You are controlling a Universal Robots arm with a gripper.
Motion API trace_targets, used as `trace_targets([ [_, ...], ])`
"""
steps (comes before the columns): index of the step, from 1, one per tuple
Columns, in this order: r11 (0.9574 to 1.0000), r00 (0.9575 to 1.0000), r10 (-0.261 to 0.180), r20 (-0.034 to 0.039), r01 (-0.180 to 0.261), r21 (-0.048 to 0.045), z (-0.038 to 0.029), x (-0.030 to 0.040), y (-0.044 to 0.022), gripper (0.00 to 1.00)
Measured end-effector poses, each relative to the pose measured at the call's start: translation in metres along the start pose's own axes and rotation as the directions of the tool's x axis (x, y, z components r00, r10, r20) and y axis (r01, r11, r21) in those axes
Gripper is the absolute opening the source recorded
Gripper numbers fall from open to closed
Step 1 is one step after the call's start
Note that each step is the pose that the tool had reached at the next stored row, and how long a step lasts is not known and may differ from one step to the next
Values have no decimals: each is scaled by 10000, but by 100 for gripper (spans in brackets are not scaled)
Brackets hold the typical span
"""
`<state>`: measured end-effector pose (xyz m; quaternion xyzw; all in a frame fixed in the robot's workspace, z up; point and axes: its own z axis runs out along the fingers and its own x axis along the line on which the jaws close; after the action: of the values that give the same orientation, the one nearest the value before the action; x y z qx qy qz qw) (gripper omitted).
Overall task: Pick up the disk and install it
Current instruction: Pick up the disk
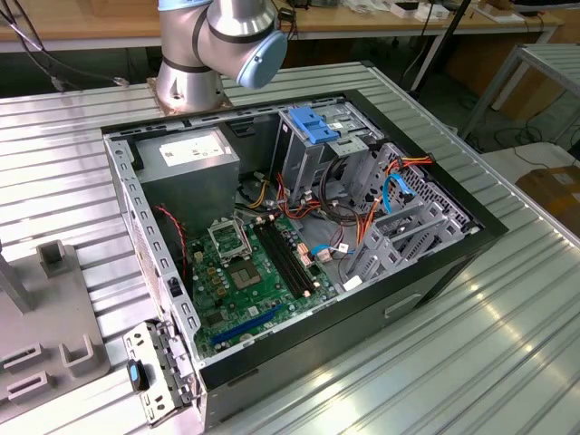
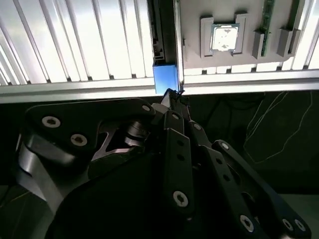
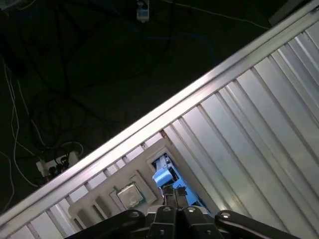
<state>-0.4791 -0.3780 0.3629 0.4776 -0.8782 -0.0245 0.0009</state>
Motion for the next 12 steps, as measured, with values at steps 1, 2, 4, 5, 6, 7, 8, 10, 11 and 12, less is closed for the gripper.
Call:
trace_targets([
  [1, 9999, 9999, -163, -7, 163, -4, 0, 0, 0, 11],
  [2, 9985, 9985, -545, -24, 545, -12, 0, 0, 0, 11],
  [4, 9927, 9927, -1206, -51, 1206, -29, 0, 0, 0, 11],
  [5, 9882, 9881, -1534, -65, 1534, -39, 0, 0, 0, 11],
  [6, 9853, 9853, -1707, -72, 1706, -43, 0, 0, 0, 11],
  [7, 9819, 9819, -1894, -79, 1893, -49, 0, 0, 0, 11],
  [8, 9744, 9744, -2248, -94, 2248, -61, 0, 0, 0, 11],
  [10, 9590, 9590, -2832, -116, 2831, -80, 0, -1, 1, 11],
  [11, 9464, 9463, -3229, -130, 3228, -95, 0, -1, 1, 11],
  [12, 9387, 9386, -3448, -138, 3447, -102, 0, -1, 1, 11],
])
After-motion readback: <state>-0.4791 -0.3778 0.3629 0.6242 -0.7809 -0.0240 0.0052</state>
